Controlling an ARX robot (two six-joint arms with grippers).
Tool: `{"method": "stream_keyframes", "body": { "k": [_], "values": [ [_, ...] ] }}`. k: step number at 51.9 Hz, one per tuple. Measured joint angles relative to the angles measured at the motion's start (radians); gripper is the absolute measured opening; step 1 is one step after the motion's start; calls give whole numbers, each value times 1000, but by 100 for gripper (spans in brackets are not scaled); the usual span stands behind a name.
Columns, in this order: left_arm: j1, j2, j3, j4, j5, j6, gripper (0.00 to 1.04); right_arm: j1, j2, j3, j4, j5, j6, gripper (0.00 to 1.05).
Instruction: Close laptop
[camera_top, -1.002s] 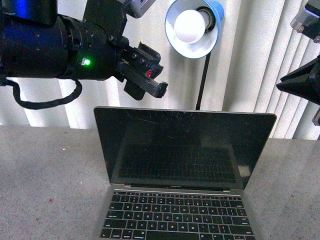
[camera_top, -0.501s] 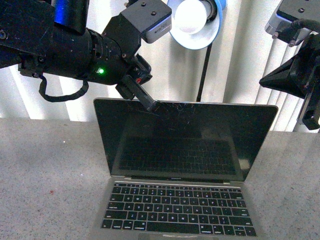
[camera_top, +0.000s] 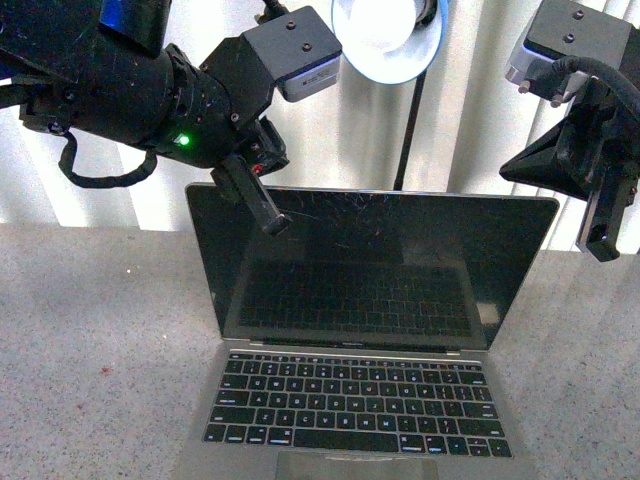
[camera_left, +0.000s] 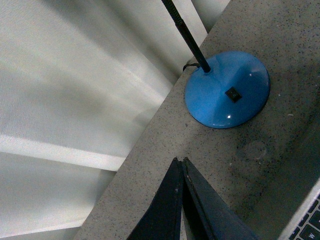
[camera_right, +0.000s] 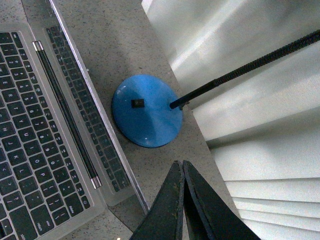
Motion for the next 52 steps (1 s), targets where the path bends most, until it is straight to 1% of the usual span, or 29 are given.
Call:
{"method": "stream_keyframes", "body": {
  "k": [9, 22, 35, 52],
  "values": [
    [6, -1, 2, -4, 14, 22, 4, 18, 9, 4, -24, -3, -14, 3],
    [23, -42, -39, -58, 35, 61, 4, 43, 4, -30, -37, -26, -20, 3],
    [29, -73, -72, -94, 38, 65, 4, 65, -14, -62, -75, -26, -45, 3],
    [34, -107, -135, -138, 69, 59, 4, 96, -26, -113, -106, -25, -86, 3]
  ]
}}
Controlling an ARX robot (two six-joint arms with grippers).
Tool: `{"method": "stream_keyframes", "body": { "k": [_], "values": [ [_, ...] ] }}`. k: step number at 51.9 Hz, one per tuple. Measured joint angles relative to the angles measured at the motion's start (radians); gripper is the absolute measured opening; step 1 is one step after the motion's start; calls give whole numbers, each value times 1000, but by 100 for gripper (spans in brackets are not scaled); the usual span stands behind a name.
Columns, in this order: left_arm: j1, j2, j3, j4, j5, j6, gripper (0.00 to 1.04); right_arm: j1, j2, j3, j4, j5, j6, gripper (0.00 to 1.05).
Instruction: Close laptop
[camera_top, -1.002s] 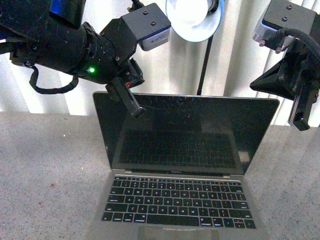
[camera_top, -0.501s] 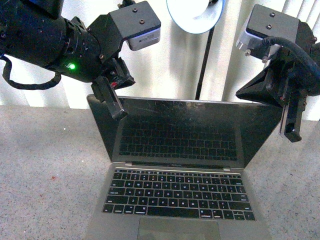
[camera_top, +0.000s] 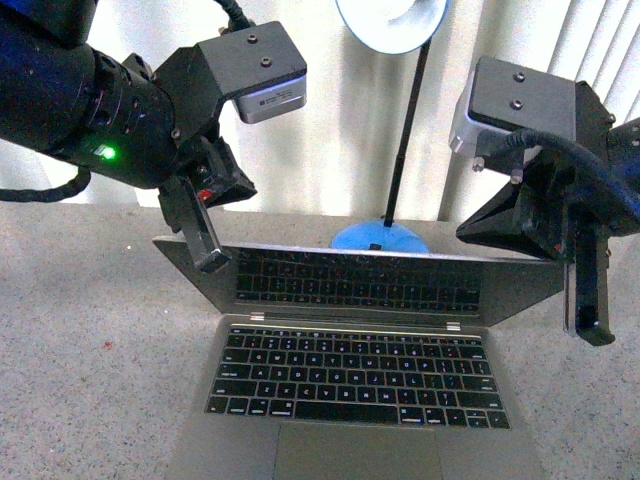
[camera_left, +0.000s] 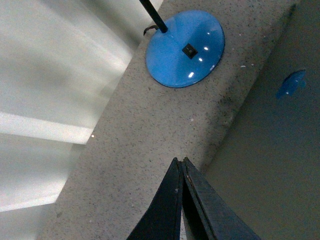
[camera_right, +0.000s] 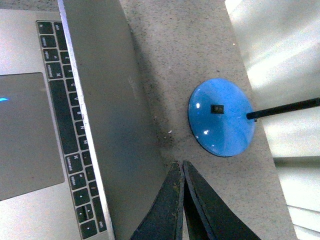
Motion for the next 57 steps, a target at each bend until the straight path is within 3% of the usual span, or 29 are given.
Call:
{"method": "stream_keyframes", "body": {
  "k": [57],
  "values": [
    [-24, 2, -207, 126, 34, -90, 4, 29, 26, -111, 27, 6, -40, 3]
  ]
}}
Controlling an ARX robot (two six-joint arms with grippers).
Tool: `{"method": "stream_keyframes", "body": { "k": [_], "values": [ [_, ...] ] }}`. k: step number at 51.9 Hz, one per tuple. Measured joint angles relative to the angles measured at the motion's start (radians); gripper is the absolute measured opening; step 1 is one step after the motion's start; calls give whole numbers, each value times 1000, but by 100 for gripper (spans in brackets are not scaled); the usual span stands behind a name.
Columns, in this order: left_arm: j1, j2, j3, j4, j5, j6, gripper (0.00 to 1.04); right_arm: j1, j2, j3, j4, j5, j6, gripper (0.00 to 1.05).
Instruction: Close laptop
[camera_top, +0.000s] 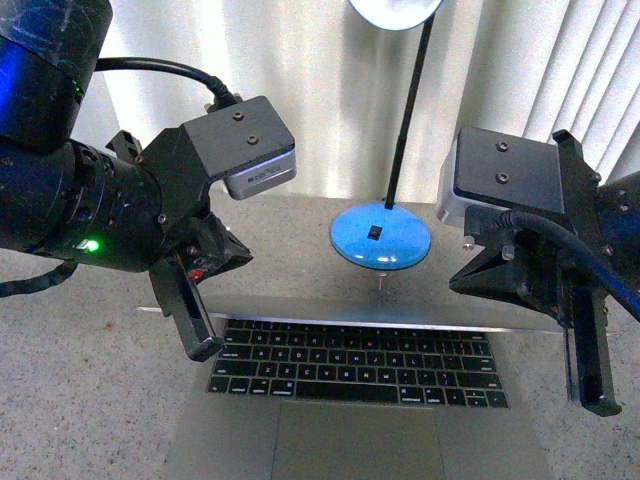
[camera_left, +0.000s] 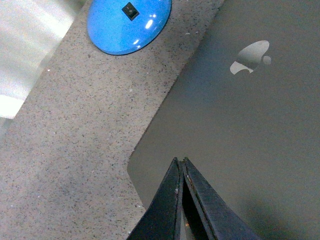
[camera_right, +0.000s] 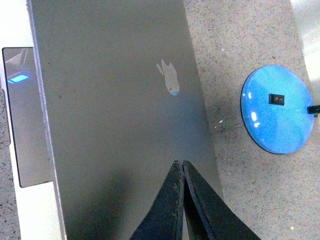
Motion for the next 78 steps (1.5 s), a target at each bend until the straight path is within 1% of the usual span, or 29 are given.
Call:
{"method": "stream_keyframes", "body": {
  "k": [43, 62, 70, 78],
  "values": [
    [-43, 78, -103, 119, 13, -50, 4, 0, 84, -90, 96, -3, -16, 3],
    [-80, 121, -150, 176, 21, -79, 4, 2, 128, -125, 145, -2, -22, 3],
    [-100, 150, -172, 214, 21, -102, 4, 2, 157, -152, 176, -2, -27, 3],
    [-129, 200, -212, 288, 26, -123, 4, -2, 209, -192, 255, 2, -30, 3]
  ]
}}
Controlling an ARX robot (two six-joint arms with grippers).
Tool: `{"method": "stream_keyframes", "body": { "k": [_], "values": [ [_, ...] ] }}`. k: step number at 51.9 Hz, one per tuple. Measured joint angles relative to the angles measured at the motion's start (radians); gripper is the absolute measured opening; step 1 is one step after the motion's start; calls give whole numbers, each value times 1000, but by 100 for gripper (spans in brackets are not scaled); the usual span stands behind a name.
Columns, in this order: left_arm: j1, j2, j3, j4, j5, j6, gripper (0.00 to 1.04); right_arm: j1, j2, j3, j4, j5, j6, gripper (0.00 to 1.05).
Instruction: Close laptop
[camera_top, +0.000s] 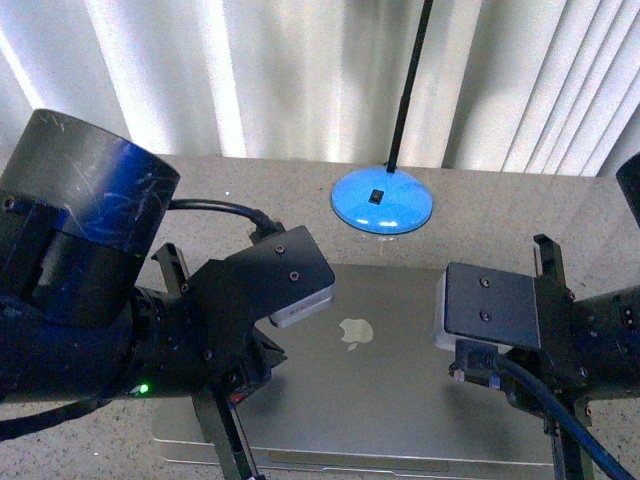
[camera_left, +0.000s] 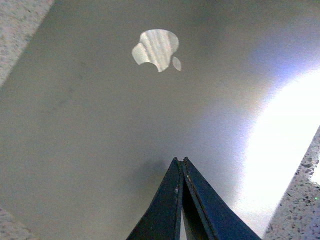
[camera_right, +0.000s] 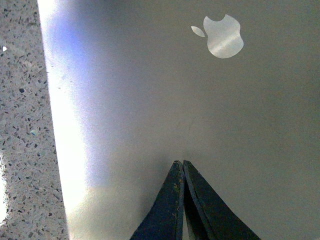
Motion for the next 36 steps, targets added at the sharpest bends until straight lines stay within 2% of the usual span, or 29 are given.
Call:
{"method": "stream_keyframes", "body": {
  "k": [24, 36],
  "values": [
    [-14, 72, -34, 106, 9, -68, 4, -23, 54, -45, 97, -27, 21, 3],
    [6, 54, -60, 150, 33, -152, 4, -31, 32, -66, 163, -67, 122, 3]
  ]
}}
